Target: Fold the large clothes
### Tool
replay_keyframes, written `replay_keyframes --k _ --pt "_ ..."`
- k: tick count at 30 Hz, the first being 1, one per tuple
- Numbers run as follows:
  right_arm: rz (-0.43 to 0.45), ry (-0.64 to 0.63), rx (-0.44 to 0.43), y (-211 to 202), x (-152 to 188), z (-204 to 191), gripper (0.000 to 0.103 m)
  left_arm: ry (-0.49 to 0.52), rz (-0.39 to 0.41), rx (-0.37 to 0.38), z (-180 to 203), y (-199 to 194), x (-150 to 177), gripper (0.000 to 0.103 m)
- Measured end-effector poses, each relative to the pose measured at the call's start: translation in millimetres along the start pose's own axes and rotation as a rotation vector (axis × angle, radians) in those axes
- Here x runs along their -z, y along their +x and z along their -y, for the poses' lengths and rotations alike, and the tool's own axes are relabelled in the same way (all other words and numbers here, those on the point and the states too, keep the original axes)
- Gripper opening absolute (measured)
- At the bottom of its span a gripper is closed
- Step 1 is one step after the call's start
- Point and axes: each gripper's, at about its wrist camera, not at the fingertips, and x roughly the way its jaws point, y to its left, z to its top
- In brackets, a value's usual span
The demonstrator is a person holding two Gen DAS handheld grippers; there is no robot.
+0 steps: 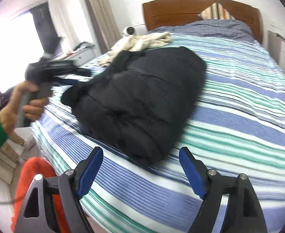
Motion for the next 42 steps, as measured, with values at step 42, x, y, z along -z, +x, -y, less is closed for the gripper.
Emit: replay_keyframes --k 42 --pt "-0.103 -0.045 -0.295 160.3 -99.8 -87.1 0.043 -0.223 -0.003 0.36 -74.9 21.7 26.1 0.102"
